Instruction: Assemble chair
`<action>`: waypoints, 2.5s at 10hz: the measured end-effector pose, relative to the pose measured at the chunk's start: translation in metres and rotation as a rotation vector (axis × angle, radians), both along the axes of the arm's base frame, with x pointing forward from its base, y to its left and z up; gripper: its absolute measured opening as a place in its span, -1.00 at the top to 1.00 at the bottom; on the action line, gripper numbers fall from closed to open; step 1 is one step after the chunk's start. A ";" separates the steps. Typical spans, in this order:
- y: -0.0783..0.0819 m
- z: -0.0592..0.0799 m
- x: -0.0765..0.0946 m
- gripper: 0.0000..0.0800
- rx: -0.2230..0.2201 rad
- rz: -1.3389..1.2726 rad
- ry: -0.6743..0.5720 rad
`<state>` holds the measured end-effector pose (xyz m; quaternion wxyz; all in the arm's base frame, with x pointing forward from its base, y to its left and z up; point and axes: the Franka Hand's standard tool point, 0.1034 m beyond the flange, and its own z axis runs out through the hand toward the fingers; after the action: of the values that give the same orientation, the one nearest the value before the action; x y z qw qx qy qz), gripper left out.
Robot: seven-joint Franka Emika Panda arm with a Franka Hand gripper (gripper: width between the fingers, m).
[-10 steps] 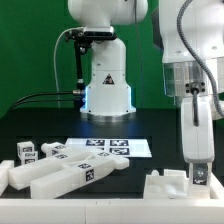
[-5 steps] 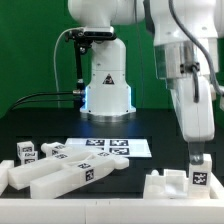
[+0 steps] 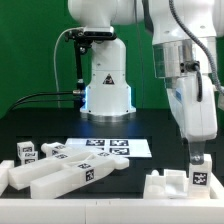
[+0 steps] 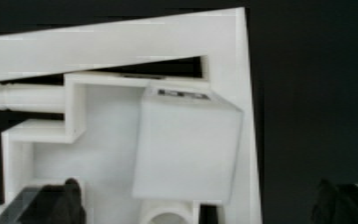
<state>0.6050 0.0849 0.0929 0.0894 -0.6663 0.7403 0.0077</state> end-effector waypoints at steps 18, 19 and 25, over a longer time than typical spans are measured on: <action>-0.091 -0.021 -0.080 -0.62 -0.165 1.587 -0.102; -0.105 -0.022 -0.085 -0.62 -0.152 1.668 -0.090; -0.132 -0.026 -0.102 -0.62 -0.224 2.069 -0.094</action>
Offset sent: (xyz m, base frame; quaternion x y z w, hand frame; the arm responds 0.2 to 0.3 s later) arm -0.0262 -0.0036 -0.0051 -0.0039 0.0437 -0.1131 0.9926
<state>0.5027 -0.0469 0.0670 0.0056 -0.9796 -0.2003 -0.0143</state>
